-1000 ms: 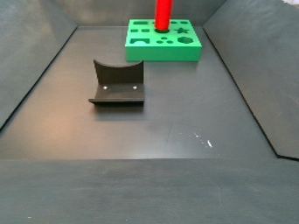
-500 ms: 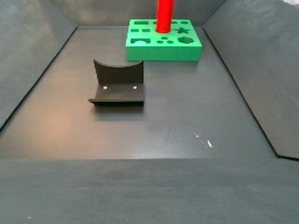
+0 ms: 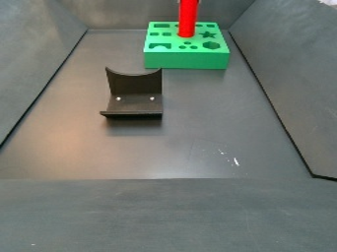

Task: Insert the round object.

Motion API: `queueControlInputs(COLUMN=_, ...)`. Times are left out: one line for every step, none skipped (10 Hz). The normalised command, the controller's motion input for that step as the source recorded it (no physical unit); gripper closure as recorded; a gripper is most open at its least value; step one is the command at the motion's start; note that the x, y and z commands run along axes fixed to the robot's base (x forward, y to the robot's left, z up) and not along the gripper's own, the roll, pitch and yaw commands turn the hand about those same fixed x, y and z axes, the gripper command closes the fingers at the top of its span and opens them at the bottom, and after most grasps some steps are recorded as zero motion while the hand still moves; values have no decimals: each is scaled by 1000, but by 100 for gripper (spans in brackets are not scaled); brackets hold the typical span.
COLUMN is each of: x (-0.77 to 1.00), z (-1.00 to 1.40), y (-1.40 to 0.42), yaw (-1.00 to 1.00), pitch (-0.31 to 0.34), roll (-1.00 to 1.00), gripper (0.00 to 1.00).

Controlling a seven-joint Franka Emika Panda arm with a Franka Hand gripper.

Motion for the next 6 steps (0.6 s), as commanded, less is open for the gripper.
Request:
queueControlInputs(x=0, z=-331, y=-220, yaw=0, pitch=-24, roll=274, gripper=100)
queueControlInputs(x=0, z=-323, y=-223, yaw=0, pitch=-10, roll=273, gripper=100)
queueControlInputs(x=11, z=-286, y=-114, yaw=0, pitch=0, roll=189, gripper=100)
queueControlInputs(x=0, z=-149, y=-40, yaw=0, pitch=-3, roll=46, gripper=100)
queueControlInputs(x=0, z=-46, y=0, yaw=0, pitch=-34, roll=0, gripper=100)
queueControlInputs(x=0, z=0, y=0, yaw=0, pitch=0, roll=0, gripper=100)
